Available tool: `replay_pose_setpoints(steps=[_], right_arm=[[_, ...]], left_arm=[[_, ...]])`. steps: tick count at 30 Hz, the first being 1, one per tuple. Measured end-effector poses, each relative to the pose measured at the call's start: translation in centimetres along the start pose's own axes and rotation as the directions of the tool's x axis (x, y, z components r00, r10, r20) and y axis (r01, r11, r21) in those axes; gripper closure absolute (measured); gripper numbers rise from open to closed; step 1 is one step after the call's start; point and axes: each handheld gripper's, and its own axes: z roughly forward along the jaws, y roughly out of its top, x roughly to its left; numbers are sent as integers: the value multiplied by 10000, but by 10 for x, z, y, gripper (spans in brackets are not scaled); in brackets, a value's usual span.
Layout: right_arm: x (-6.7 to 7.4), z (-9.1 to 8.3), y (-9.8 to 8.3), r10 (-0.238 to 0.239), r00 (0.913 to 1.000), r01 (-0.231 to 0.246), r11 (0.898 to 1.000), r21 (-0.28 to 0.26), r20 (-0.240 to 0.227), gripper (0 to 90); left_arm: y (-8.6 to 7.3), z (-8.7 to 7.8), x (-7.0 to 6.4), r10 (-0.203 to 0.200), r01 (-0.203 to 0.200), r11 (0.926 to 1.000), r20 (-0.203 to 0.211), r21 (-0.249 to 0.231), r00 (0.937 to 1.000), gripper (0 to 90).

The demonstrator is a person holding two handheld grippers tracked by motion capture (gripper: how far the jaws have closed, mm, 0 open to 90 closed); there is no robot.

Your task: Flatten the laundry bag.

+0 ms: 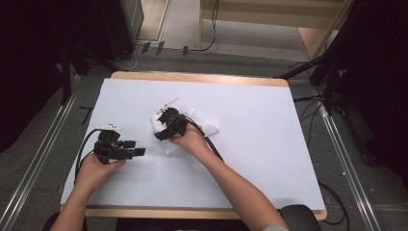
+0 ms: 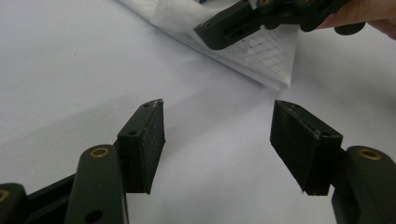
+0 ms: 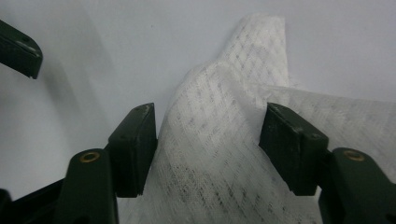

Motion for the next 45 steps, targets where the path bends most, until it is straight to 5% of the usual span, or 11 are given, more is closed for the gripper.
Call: replay_pose_setpoints(steps=[3,9,19,32,45], right_arm=[[1,3,-1,-249,9995,249,9997,-3,173,502],[-3,1,-1,55,9997,-56,10000,-12,-234,801],[2,-20,-7,-229,9995,217,9984,-522,-236,825],[5,-40,-22,-325,9982,272,9943,-1031,-499,829],[9,-39,-34,-590,9965,537,9947,-873,-592,829]], left_arm=[[0,0,0,5,-5,10000,-8,1,10000,363],[1,0,0,-10,10,10000,23,12,10000,363],[5,3,3,-168,172,9996,192,-220,9997,410],[42,18,9,-432,429,9990,-212,-157,9988,852],[63,64,18,-424,426,9991,-237,70,9988,862]])
